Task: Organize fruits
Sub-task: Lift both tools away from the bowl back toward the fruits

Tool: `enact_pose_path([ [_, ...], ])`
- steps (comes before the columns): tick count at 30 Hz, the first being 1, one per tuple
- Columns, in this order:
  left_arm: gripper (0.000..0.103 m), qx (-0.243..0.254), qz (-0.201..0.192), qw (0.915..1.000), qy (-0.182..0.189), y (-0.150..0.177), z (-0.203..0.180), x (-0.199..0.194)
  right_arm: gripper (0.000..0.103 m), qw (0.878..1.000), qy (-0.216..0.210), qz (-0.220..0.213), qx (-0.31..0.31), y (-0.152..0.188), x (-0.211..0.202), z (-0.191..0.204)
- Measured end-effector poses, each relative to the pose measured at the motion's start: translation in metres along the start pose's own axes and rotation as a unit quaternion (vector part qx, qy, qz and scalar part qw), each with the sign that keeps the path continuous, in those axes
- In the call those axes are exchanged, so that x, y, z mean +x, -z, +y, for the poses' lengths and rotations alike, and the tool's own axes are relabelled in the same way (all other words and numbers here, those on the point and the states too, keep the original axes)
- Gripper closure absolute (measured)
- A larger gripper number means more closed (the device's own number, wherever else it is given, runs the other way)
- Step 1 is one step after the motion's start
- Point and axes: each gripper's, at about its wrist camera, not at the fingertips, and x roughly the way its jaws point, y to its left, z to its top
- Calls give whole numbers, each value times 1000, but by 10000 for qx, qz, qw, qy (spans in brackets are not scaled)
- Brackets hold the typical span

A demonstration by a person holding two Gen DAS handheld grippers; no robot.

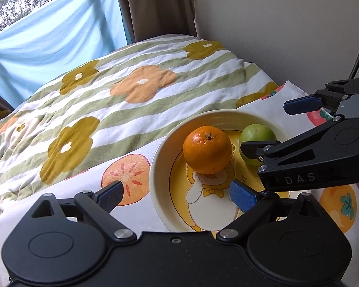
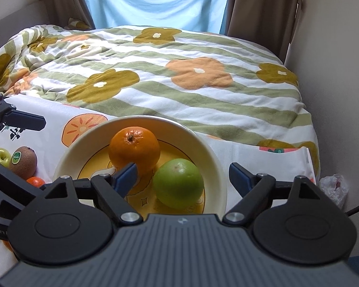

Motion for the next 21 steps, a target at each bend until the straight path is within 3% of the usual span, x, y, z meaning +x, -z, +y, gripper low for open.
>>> enact_pose_path([
  [11,5,-155,-308,9989,-321,6,-10,-53,0,9991,-50,-250,342,-4,-59,-7],
  [21,1,-723,-800,9910,-788,41,-18,-134,0,9970,-32,-653,408,17,-138,4],
])
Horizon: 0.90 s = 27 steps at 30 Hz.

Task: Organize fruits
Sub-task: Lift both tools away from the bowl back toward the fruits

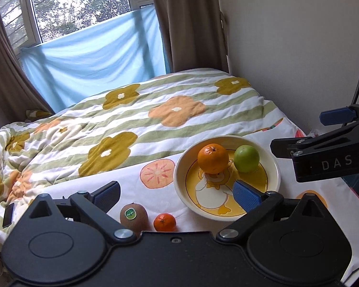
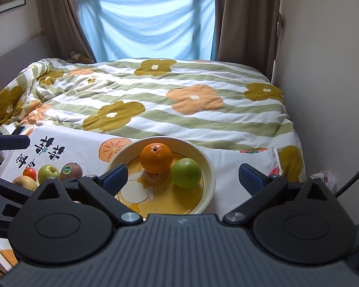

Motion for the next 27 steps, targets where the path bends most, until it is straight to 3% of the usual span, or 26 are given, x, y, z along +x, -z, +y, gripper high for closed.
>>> enact_pose_path([
  [13,1,-652,-226,9944,-801,46,18,-80,0,9992,-340,-145,-181,29,-67,30],
  [20,1,-811,-110,9913,-1034,74,50,-89,0,9985,-531,-65,-80,47,-69,62],
  [27,1,-652,-6,9935,-929,101,86,-68,0,9988,-473,5,114,67,-47,96],
])
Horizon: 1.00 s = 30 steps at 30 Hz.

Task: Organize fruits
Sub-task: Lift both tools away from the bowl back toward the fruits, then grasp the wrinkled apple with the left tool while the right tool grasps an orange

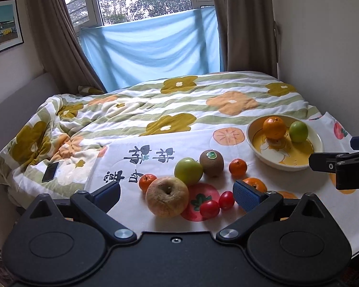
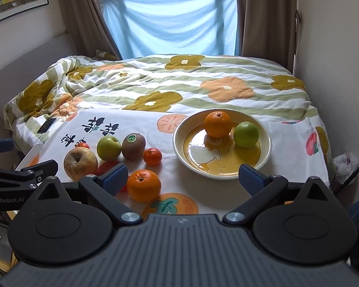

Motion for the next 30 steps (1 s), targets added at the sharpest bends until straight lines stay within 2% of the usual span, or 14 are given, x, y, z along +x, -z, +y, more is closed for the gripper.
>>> enact_pose_path([
  [9,2,416,136,9983,377,19,31,55,0,9993,270,164,214,29,46,43],
  [15,3,854,275,9942,600,26,34,92,0,9973,528,285,424,40,75,59],
  [24,8,1094,444,9892,873,31,35,128,0,9952,742,377,521,50,99,71],
  [26,11,1124,514,9879,941,31,33,134,0,9949,768,395,520,50,102,72],
  [28,20,1169,597,9863,996,32,32,140,0,9946,790,415,525,50,105,72],
  [30,25,1173,668,9854,1033,34,31,144,0,9944,808,431,524,49,107,72],
])
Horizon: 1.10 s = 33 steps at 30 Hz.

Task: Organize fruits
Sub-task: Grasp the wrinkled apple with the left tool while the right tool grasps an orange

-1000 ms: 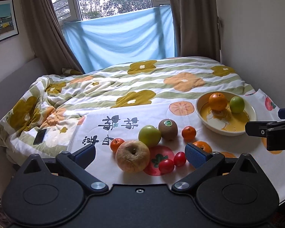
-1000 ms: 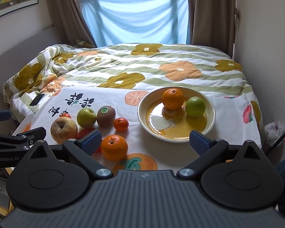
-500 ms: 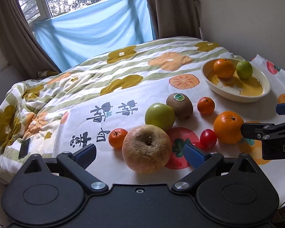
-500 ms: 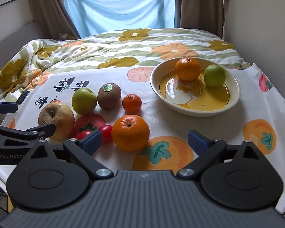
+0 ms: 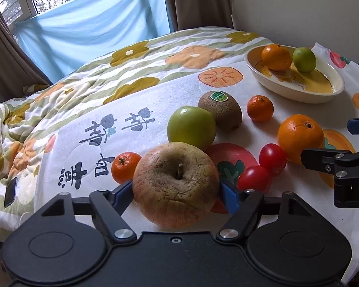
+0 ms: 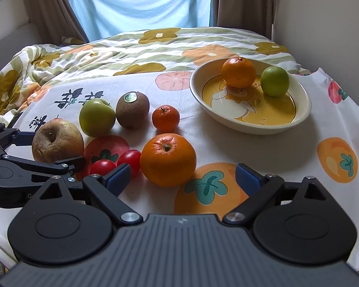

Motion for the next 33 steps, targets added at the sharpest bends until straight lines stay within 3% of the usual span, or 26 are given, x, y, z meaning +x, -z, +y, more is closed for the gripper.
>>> enact_pose_path([
  [7,26,-108,-37,9998,147,2,7,-1,1,10000,-45,27,-39,-2,5,1],
  [17,26,-94,43,9999,100,5,8,-5,18,9996,-242,146,-60,-6,17,3],
  [29,26,-226,130,9997,20,14,3,-15,19,9985,-508,197,-111,-6,24,-4],
  [31,26,-284,144,9995,18,15,3,-16,29,9976,-643,211,-117,-6,26,-6],
  [33,26,-356,162,9992,7,16,1,-19,29,9967,-763,223,-152,-7,26,-7],
])
